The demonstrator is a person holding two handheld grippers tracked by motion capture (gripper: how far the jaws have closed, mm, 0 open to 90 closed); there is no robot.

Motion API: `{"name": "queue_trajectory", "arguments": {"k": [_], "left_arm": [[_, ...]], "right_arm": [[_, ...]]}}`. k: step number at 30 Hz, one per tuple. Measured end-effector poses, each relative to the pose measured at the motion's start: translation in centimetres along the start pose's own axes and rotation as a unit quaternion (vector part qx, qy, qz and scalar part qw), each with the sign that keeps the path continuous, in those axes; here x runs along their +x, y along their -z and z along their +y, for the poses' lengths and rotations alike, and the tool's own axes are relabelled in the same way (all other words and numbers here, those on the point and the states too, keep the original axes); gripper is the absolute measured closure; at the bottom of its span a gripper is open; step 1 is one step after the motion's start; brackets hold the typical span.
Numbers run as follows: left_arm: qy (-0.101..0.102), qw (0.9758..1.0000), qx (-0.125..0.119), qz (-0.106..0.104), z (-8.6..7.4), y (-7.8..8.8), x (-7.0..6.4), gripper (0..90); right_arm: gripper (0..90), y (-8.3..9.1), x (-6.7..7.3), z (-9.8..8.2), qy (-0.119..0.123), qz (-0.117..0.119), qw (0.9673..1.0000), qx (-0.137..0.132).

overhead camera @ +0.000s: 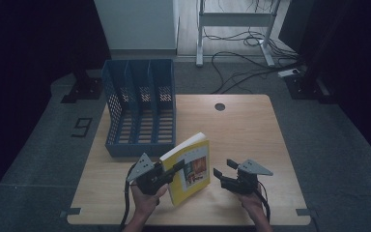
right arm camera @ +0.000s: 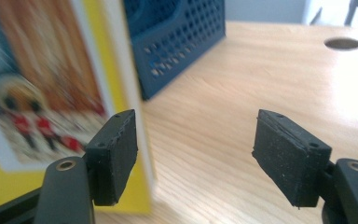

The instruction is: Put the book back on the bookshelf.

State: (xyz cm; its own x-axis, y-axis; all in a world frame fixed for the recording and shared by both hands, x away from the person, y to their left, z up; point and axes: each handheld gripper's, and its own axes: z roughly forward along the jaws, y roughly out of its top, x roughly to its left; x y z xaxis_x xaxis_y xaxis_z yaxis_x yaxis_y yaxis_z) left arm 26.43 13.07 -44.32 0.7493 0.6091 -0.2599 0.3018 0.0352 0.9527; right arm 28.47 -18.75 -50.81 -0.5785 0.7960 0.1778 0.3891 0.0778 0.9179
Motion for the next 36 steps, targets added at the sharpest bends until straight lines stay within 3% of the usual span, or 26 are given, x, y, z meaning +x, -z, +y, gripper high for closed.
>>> {"name": "queue_trajectory", "arguments": {"k": [12, 23, 32, 36], "left_arm": [[0.007, 0.9999, 0.003, 0.007, 0.7, 0.3, 0.3, 75.5], [0.014, 0.9992, 0.000, 0.037, 1.8, 0.0, 0.0, 75.5], [0.022, 0.9994, -0.004, 0.027, 2.4, 0.1, 0.3, 75.5], [0.018, 0.9992, -0.007, 0.035, 2.9, 0.5, 0.5, 75.5]], "right_arm": [[29.4, -0.6, -1.9, -2.1, -0.018, -0.024, 0.9983, 0.050], [29.9, -0.7, -2.5, -2.1, -0.015, -0.026, 0.9977, 0.061], [29.7, -0.6, -2.9, -2.3, -0.015, -0.047, 0.9961, 0.072], [29.6, -0.6, -3.1, -2.5, -0.020, -0.055, 0.9953, 0.077]]}}
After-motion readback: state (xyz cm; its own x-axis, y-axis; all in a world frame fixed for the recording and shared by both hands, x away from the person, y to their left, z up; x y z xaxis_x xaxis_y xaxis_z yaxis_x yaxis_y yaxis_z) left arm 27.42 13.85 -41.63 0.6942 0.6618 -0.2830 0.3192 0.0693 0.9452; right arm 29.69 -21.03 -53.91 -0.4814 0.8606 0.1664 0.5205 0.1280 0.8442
